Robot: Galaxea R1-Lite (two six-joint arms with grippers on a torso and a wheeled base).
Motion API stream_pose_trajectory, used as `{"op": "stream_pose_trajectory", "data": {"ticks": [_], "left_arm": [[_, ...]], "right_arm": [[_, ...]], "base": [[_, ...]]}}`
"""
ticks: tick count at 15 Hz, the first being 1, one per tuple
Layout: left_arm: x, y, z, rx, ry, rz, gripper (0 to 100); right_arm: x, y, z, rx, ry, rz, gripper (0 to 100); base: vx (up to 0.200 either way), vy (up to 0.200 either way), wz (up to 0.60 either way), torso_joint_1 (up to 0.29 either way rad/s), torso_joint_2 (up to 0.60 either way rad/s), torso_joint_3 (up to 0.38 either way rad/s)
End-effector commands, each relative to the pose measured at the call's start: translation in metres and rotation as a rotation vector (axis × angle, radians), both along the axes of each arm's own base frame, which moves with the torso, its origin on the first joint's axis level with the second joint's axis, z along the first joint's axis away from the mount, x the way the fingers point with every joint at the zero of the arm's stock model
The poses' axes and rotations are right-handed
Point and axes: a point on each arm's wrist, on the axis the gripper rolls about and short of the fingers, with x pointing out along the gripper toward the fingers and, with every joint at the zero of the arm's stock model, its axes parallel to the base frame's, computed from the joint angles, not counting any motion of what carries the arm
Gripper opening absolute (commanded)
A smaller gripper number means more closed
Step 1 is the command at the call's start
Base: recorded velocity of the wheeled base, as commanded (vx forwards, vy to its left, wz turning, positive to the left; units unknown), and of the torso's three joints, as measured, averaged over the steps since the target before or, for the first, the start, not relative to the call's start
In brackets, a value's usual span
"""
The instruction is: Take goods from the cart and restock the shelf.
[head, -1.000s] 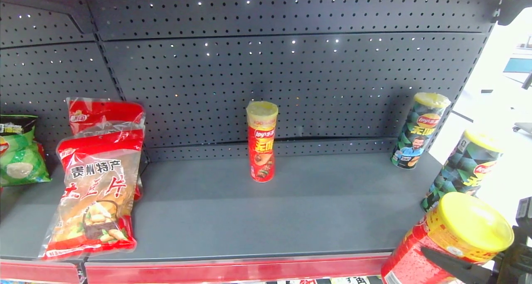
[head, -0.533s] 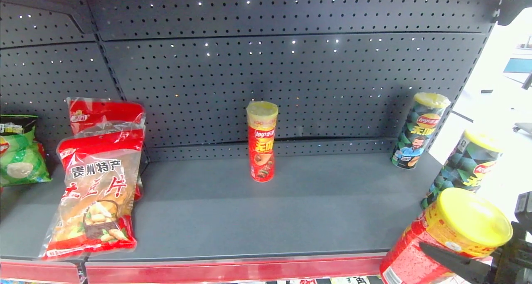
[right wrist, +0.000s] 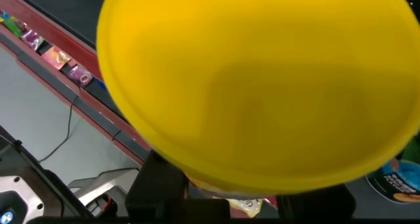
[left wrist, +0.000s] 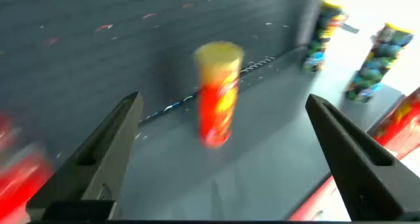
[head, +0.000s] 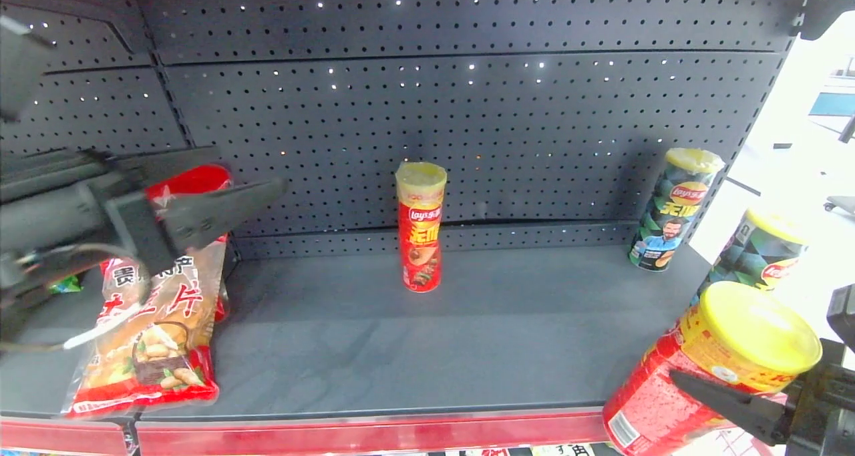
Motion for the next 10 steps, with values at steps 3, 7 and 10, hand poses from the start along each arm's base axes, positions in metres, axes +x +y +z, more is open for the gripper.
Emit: {"op": "stream_pose_trajectory", "data": {"ticks": [3,7,10], "left_arm": [[0.092,-0.079,-0.036,0.079,0.130,-0.168,100],[0.096,-0.087,-0.058,0.121,0.186,-0.189,100],[0.084,-0.075,-0.097,0.173,0.303,-0.163,100]], "right_arm": [[0.027,0.029,0.009,-0.026,0.033,0.079,0],[0.037,0.041,0.016,-0.025,0.028,0.102,0],[0.036,0.040,0.015,-0.024,0.027,0.100,0]], "base": [[0.000,0.000,0.00,0.000,0.00,0.000],[0.000,0.000,0.00,0.000,0.00,0.000],[0.000,0.000,0.00,0.000,0.00,0.000]]}}
